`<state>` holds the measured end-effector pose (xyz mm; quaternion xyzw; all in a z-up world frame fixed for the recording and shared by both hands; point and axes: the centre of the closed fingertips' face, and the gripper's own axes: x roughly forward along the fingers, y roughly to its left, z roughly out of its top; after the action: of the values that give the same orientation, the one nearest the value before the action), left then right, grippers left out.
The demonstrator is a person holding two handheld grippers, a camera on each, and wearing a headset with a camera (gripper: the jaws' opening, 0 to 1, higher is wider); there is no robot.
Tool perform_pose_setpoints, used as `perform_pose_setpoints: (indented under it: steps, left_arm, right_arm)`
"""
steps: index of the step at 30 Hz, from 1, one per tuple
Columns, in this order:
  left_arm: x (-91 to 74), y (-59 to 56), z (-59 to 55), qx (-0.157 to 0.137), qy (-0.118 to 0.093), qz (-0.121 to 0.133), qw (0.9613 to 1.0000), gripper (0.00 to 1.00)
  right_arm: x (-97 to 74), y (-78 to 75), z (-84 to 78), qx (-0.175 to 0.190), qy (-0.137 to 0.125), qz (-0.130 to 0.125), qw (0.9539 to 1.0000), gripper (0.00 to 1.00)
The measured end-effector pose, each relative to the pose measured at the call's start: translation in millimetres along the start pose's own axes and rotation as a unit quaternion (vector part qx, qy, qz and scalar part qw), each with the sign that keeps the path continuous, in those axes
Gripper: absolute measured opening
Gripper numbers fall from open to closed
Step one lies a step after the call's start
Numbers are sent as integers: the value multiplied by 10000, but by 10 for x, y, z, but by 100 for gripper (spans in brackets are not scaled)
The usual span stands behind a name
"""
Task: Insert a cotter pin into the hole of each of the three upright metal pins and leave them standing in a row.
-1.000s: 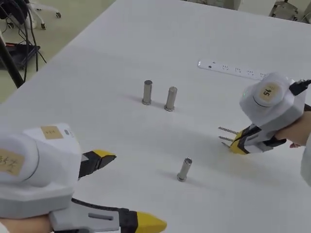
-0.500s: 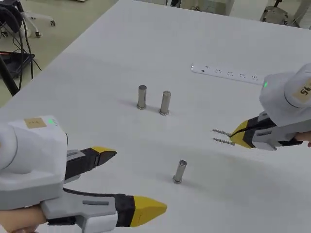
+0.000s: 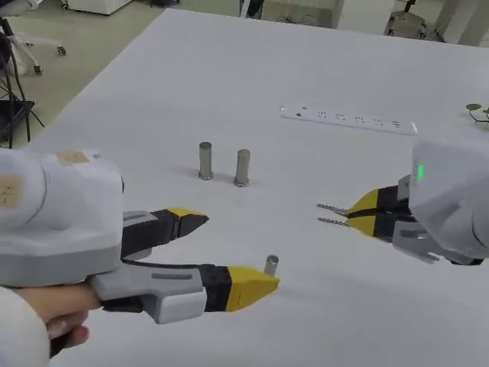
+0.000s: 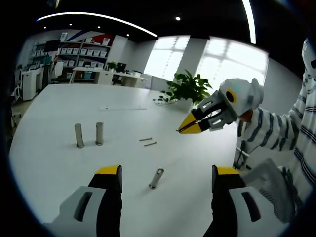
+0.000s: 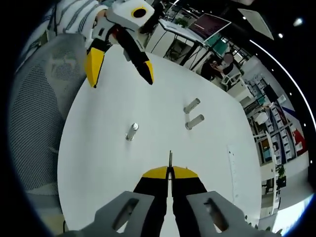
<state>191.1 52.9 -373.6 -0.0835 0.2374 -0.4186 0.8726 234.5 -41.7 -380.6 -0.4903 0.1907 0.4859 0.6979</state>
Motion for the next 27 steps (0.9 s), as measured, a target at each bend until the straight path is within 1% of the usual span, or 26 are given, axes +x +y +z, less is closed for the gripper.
perform_pose_setpoints:
  steps: [4, 8, 10, 12, 15, 20, 22, 26, 27]
  left_arm:
    - [116, -83, 86, -20, -53, -202, 9998, 61]
    - [217, -164, 137, 97, 4, -364, 9993, 56]
    - [260, -192, 163, 133, 10, -421, 9990, 51]
    - [296, -230, 169, 96, 52, -537, 9985, 44]
    - [332, -256, 179, 80, 52, -598, 9982, 34]
    - [406, -294, 169, 162, 149, -697, 9973, 31]
    - [422, -313, 177, 182, 156, -748, 9969, 28]
    - [433, -404, 209, 65, 121, -1010, 9948, 15]
    - [437, -417, 214, 78, 124, -1047, 9944, 11]
  right_arm:
    - [-77, 43, 77, -108, -45, -123, 9999, 0]
    - [-133, 84, 129, -184, -55, -196, 9996, 0]
    - [-151, 115, 150, -195, -61, -211, 9996, 0]
    - [-171, 132, 176, -210, -90, -259, 9994, 0]
    - [-186, 153, 204, -172, -117, -303, 9993, 0]
    - [-213, 204, 280, -153, -195, -343, 9991, 0]
    - [-216, 221, 298, -214, -166, -353, 9990, 0]
    - [-215, 246, 320, -246, -151, -348, 9990, 0]
    - [-212, 250, 324, -241, -154, -345, 9990, 0]
